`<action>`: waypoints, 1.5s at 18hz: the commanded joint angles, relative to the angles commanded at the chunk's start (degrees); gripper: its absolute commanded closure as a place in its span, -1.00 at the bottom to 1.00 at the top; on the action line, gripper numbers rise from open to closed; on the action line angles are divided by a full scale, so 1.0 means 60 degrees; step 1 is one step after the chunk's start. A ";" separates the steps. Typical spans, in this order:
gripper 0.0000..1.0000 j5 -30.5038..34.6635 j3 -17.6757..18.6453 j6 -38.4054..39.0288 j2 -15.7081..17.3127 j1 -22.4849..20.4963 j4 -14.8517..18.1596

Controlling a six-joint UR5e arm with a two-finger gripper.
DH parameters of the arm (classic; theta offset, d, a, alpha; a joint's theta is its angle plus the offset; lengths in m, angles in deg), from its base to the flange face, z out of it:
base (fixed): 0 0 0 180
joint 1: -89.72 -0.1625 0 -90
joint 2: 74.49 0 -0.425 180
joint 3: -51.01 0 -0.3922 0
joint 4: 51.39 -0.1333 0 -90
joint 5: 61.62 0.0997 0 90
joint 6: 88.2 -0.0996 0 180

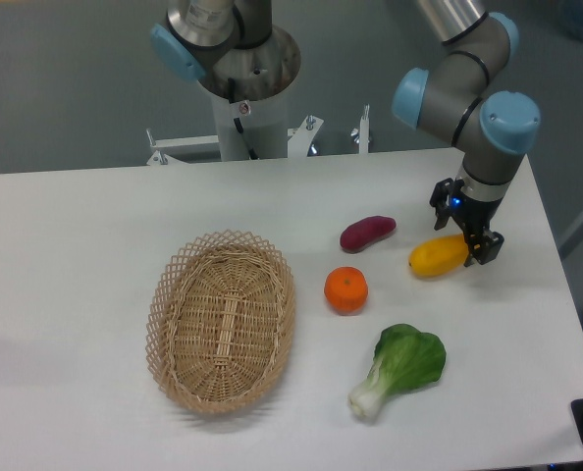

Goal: Place the mango on the table

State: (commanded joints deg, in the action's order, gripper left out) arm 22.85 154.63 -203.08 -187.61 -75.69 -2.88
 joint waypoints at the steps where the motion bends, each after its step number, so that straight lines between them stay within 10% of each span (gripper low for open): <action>1: -1.00 -0.0029 -0.0102 -0.0015 0.0044 0.0000 0.0044; 6: -1.00 -0.0206 -0.0891 0.1168 0.0527 0.0291 0.0437; 13: -1.00 0.0059 -0.3863 0.2020 0.0455 0.0864 0.3731; 17: -1.00 -0.0029 -0.5022 0.2300 0.0293 0.0923 0.4715; 27: -1.00 -0.0381 -0.5523 0.0968 0.0308 0.0162 0.5391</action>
State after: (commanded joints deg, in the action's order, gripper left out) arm 20.56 121.50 -197.27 -185.76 -74.72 29.47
